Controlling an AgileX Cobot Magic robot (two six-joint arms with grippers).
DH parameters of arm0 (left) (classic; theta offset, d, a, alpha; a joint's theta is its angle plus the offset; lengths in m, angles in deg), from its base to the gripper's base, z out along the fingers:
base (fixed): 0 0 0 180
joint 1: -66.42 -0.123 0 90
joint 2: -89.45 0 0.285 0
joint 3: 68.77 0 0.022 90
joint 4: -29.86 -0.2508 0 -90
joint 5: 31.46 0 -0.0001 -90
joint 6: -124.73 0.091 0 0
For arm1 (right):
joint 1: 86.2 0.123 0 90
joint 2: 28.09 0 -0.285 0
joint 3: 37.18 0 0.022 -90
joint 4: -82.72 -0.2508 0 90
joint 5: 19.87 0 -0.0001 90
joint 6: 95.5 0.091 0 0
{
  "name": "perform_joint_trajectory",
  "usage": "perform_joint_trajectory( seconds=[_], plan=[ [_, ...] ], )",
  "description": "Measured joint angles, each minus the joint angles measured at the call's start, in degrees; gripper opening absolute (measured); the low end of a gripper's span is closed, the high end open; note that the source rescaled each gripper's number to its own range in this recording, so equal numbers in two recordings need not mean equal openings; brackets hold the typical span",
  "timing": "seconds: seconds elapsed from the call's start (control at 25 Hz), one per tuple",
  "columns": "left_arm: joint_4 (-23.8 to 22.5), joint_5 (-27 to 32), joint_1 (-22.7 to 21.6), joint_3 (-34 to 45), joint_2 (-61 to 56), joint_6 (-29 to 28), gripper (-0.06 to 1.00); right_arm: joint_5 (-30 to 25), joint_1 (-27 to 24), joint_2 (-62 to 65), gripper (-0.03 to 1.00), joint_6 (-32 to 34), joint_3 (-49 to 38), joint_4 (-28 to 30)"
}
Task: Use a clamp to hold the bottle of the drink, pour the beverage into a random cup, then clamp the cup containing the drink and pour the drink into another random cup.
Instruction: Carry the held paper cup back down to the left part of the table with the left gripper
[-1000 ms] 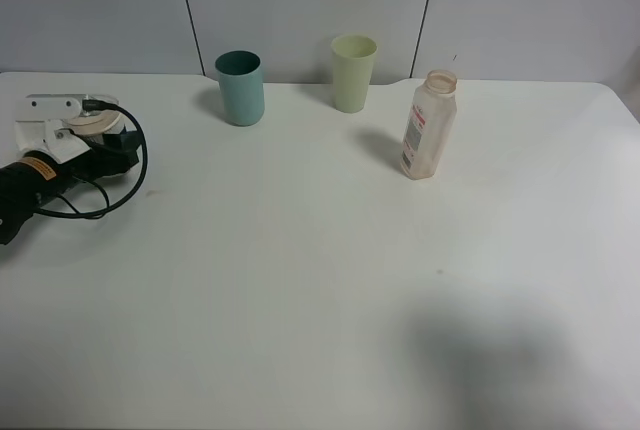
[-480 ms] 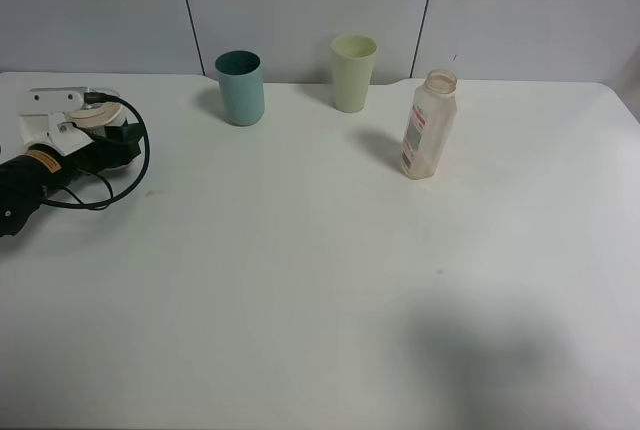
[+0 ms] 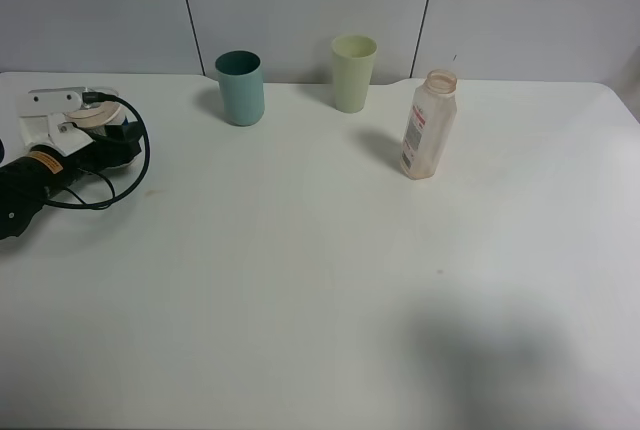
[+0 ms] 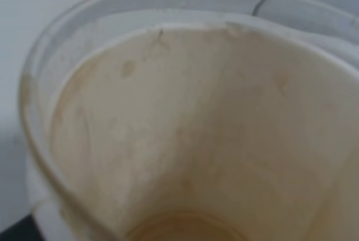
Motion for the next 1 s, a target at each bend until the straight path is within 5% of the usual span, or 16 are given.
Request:
perform_joint_trajectory(
  seconds=[0.44,0.6,0.8,0.96,1.0],
  plan=[
    [-0.2,0.0,0.0,0.0,0.0,1.7,0.03,0.0,0.0,0.0,1.00,0.0,0.0,0.0],
    [-0.2,1.7,0.0,0.0,0.0,1.7,0.24,0.0,0.0,0.0,1.00,0.0,0.0,0.0],
    [-0.2,2.0,0.0,0.0,-0.6,1.5,0.31,0.0,0.0,0.0,1.00,0.0,0.0,0.0],
    [0.3,2.0,0.0,0.0,-2.0,-3.1,0.72,0.0,0.0,0.0,1.00,0.0,0.0,0.0],
    [0.3,2.0,0.0,0.0,-2.0,-3.1,0.72,0.0,0.0,0.0,1.00,0.0,0.0,0.0]
  ],
)
